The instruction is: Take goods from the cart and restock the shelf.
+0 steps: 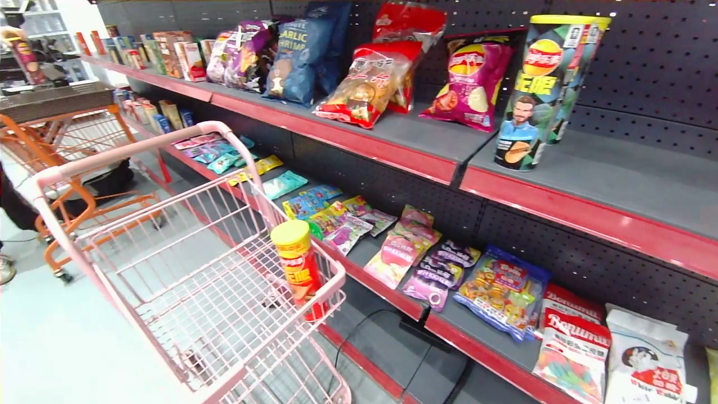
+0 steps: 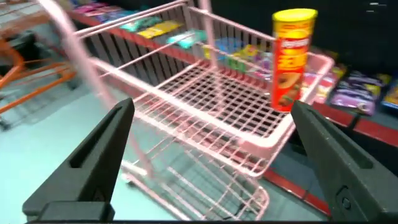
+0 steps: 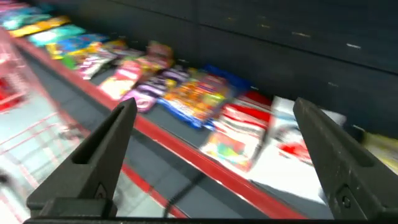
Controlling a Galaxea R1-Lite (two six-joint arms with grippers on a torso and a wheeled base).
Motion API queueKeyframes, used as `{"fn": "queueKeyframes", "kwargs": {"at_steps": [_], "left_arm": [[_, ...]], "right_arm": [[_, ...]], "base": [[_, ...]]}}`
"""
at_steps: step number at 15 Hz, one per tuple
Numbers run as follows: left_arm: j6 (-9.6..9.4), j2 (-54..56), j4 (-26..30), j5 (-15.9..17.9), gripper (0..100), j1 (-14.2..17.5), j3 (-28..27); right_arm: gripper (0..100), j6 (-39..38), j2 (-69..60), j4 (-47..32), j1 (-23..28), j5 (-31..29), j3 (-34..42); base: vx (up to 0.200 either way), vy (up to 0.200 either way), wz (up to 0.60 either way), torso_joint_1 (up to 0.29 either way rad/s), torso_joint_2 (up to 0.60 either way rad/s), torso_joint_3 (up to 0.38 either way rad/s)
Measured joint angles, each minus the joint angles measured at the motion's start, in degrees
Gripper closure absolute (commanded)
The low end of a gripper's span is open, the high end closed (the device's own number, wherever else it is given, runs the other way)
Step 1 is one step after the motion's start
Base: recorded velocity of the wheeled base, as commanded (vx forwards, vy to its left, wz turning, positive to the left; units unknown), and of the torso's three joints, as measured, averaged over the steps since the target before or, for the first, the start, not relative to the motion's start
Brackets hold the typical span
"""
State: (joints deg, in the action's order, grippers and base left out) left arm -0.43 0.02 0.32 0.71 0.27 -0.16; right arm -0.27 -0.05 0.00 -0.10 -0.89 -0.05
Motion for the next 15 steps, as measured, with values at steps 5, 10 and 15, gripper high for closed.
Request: {"fn": "queueKeyframes", "kwargs": {"at_steps": [5, 10, 15], "left_arm": [[-0.61, 0.0, -0.02, 3.58, 0, 0.0, 0.0], [1.79, -5.25, -0.07, 4.79, 0, -0.56, -10.58], [3.84, -37.62, -6.22, 5.56, 0, -1.0, -28.04]], "right_arm": [[0, -0.06, 0.0, 0.0, 0.02, 0.0, 0.0], [0, 0.05, 0.0, 0.0, 0.02, 0.0, 0.0], [0, 0.11, 0.0, 0.0, 0.02, 0.0, 0.0]], "base": [[0.0, 0.0, 0.0, 0.0, 0.0, 0.0], [0.0, 0.0, 0.0, 0.0, 0.0, 0.0], [0.0, 0.0, 0.0, 0.0, 0.0, 0.0]]}}
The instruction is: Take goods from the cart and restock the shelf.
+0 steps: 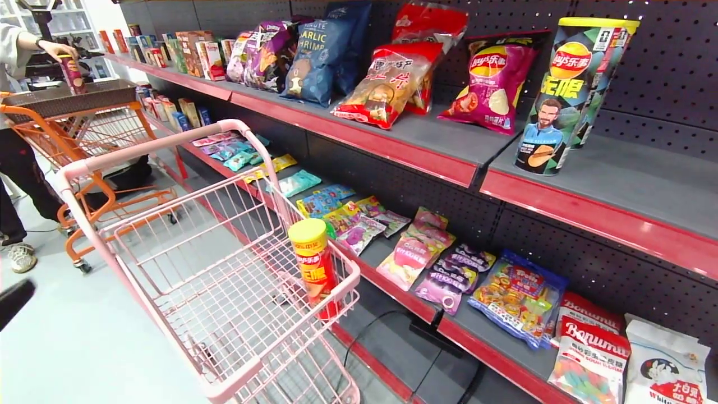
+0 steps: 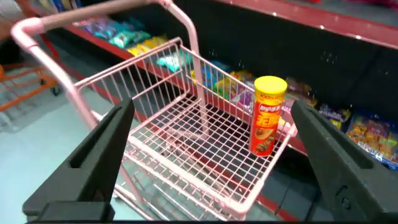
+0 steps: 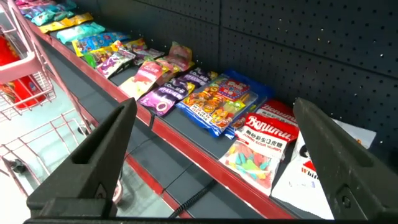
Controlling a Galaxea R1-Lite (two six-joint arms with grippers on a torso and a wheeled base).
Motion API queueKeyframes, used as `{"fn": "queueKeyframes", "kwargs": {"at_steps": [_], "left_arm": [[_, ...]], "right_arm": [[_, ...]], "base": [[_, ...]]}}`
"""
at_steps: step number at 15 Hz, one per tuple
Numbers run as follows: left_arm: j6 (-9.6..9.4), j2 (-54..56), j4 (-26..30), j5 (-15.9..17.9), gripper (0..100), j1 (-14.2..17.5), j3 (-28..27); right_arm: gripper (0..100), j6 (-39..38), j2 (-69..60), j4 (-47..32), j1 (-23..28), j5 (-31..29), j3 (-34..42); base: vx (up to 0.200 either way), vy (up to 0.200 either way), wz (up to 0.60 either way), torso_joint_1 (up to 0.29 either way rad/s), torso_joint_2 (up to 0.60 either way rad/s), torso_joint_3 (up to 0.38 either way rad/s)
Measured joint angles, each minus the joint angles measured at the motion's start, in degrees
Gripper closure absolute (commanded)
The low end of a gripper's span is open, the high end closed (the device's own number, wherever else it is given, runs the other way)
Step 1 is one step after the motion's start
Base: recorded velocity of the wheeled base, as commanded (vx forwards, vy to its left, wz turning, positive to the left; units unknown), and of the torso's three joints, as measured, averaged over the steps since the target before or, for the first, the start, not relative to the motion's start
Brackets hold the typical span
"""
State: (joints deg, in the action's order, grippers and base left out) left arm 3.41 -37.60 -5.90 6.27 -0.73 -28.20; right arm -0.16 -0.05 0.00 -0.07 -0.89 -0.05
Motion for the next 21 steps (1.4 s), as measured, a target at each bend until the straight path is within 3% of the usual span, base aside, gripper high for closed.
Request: {"fn": "queueKeyframes", "kwargs": {"at_steps": [5, 8, 14, 21], "left_arm": [[-5.41, -38.01, -19.09, 7.9, 0, -0.74, -5.97], [-7.55, -53.83, -27.08, 12.64, 0, -3.38, -8.66], [-8.08, -69.49, -29.12, 13.7, 0, -12.14, -16.59], [-7.81, -78.51, -29.43, 12.15, 0, -17.65, -22.35]], "right_arm": [[0, 0.05, 0.0, 0.0, 0.0, 0.0, 0.0], [0, 0.06, 0.0, 0.0, 0.0, 0.0, 0.0], [0, 0.06, 0.0, 0.0, 0.0, 0.0, 0.0], [0, 0.06, 0.0, 0.0, 0.0, 0.0, 0.0]], "base": [[0.0, 0.0, 0.0, 0.0, 0.0, 0.0], [0.0, 0.0, 0.0, 0.0, 0.0, 0.0], [0.0, 0.0, 0.0, 0.0, 0.0, 0.0], [0.0, 0.0, 0.0, 0.0, 0.0, 0.0]]}}
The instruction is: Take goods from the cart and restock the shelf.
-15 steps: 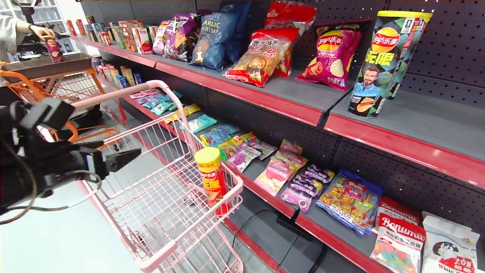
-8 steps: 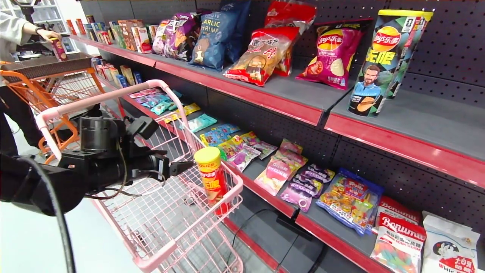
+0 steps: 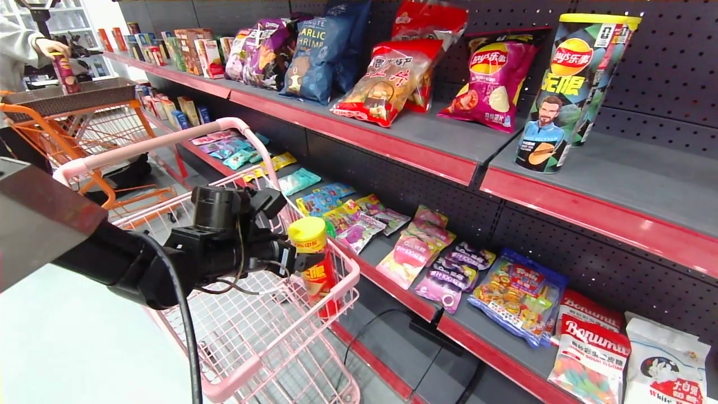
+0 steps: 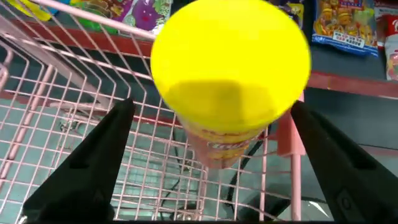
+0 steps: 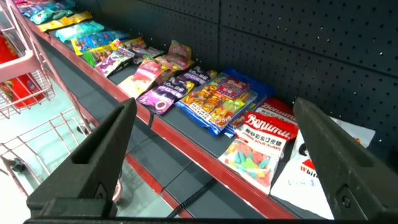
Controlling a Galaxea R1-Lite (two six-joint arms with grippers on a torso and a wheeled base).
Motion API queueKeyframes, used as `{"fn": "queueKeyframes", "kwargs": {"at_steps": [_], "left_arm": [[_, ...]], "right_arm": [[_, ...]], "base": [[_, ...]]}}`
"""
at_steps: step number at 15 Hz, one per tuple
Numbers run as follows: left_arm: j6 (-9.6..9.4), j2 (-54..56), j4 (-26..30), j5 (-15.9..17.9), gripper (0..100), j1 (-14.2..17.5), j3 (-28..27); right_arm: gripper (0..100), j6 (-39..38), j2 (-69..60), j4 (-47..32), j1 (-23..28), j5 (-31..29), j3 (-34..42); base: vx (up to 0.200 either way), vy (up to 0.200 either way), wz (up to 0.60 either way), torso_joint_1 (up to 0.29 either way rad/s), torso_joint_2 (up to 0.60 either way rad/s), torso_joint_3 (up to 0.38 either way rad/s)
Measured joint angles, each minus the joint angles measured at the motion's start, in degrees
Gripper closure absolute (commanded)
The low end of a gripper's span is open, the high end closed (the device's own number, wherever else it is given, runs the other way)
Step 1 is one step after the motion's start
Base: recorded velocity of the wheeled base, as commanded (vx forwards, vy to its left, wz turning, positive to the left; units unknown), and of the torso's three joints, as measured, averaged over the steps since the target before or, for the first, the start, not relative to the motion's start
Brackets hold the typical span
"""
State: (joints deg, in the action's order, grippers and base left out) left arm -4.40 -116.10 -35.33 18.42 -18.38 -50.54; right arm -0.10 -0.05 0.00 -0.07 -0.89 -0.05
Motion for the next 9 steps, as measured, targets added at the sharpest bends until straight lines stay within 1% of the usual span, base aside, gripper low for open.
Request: {"fn": "queueKeyframes", "kwargs": {"at_steps": [3, 6, 9], "left_arm": [[0.17, -2.8, -0.2, -1.1, 0, -1.16, -2.49], [0.28, -4.93, -0.5, -1.34, 0, -2.01, -4.19], [0.27, -6.86, -3.64, -1.43, 0, -2.32, -4.94]], "right_arm": [[0, 0.0, 0.0, 0.0, 0.0, 0.0, 0.0], [0, 0.0, 0.0, 0.0, 0.0, 0.02, 0.0], [0, 0.02, 0.0, 0.0, 0.0, 0.0, 0.0]], "base": [[0.0, 0.0, 0.0, 0.0, 0.0, 0.0], [0.0, 0.0, 0.0, 0.0, 0.0, 0.0], [0.0, 0.0, 0.0, 0.0, 0.0, 0.0]]}}
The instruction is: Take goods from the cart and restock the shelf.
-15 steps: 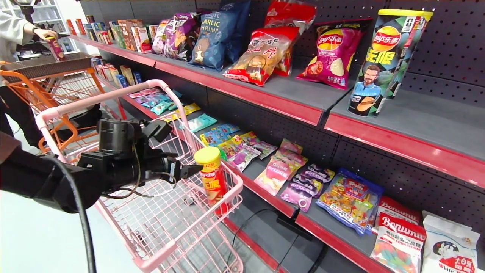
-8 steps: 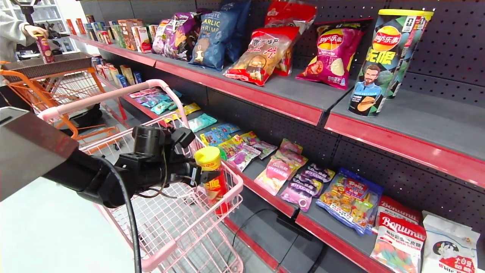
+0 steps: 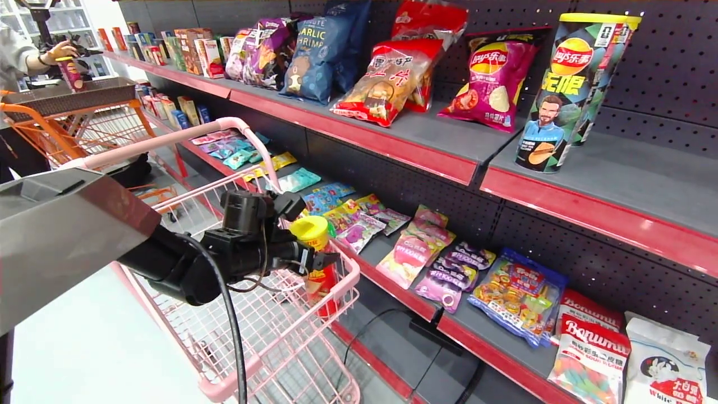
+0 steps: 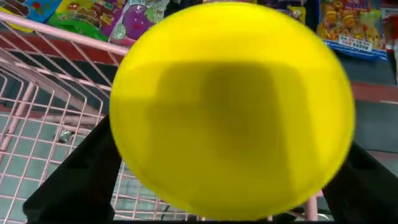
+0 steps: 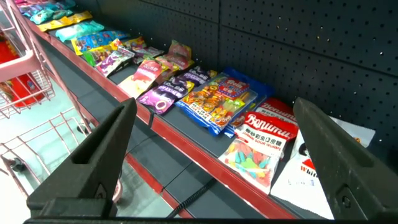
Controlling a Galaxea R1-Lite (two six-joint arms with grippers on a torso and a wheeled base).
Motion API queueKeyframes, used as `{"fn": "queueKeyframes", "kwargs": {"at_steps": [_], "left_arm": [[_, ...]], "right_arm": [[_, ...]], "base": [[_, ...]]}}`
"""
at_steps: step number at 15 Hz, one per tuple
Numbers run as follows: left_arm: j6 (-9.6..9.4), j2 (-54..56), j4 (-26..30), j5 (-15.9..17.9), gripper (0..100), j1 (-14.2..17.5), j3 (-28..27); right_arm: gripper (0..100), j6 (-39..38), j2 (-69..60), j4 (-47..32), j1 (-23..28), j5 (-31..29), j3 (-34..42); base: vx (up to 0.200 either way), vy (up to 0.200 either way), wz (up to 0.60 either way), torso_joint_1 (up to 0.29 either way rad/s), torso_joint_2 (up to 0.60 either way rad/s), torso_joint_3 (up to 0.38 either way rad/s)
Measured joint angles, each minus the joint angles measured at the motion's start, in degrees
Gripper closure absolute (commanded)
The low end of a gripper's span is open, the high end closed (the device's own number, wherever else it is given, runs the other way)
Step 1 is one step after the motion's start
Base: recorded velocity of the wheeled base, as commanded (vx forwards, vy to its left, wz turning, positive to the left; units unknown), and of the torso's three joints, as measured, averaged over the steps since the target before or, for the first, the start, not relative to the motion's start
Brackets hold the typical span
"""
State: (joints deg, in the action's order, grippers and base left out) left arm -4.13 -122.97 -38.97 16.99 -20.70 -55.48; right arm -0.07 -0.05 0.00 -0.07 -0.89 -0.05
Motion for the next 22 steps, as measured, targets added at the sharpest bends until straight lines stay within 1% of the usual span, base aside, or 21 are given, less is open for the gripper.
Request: {"fn": "queueKeyframes", "kwargs": {"at_steps": [1, 2, 3, 4, 5, 10, 12, 14, 16, 20, 22], "left_arm": [[0.01, -0.62, -0.9, -0.46, 0, 0.0, -0.33], [0.01, -1.32, -2.46, -1.38, 100, -0.13, -0.5], [0.01, -2.28, -5.52, -2.82, 100, -0.22, -0.61], [0.01, -3.06, -7.83, -3.34, 100, -0.22, -0.55], [0.01, -3.72, -8.62, -3.5, 100, -0.22, -0.41], [0.09, -4.02, -8.53, -3.56, 100, -0.3, 0.0], [0.88, -2.76, -7.42, -3.54, 100, -0.09, 0.88], [1.57, 0.48, -3.85, -3.54, 100, 0.06, 2.39], [2.13, 6.9, -0.84, -3.5, 100, 0.39, 3.83], [2.44, 24.08, 8.7, -3.8, 100, 2.35, 5.9], [2.46, 35.23, 13.56, -4.88, 100, 3.69, 8.09]], "right_arm": [[0, -0.02, 0.0, 0.0, 0.0, 0.0, 0.0], [0, -0.02, 0.0, 0.0, 0.0, 0.0, 0.0], [0, 0.0, 0.0, 0.0, 0.0, 0.0, 0.0], [0, -0.02, 0.0, 0.0, 0.0, 0.0, 0.0], [0, -0.02, 0.0, 0.0, 0.0, 0.0, 0.0], [0, -0.02, 0.0, 0.0, 0.0, 0.05, -0.05], [0, -0.02, 0.0, 0.0, 0.0, 0.07, -0.05], [0, -0.02, 0.0, 0.0, 0.0, 0.1, -0.05], [0, -0.02, 0.0, -0.02, 0.0, 0.05, -0.05], [0, -0.02, 0.0, 0.0, 0.0, 0.1, -0.05], [0, -0.06, 0.0, 0.0, 0.0, 0.05, -0.05]], "base": [[0.0, 0.0, 0.0, 0.0, 0.0, 0.0], [0.0, 0.0, 0.0, 0.0, 0.0, 0.0], [0.0, 0.0, 0.0, 0.0, 0.0, 0.0], [0.0, 0.0, 0.0, 0.0, 0.0, 0.0], [0.0, 0.0, 0.0, 0.0, 0.0, 0.0], [0.0, 0.0, 0.0, 0.0, 0.0, 0.0], [0.0, 0.0, 0.0, 0.0, 0.0, 0.0], [0.0, 0.0, 0.0, 0.0, 0.0, 0.0], [0.0, 0.0, 0.0, 0.0, 0.0, 0.0], [0.0, 0.0, 0.0, 0.0, 0.0, 0.0], [0.0, 0.0, 0.0, 0.0, 0.0, 0.0]]}}
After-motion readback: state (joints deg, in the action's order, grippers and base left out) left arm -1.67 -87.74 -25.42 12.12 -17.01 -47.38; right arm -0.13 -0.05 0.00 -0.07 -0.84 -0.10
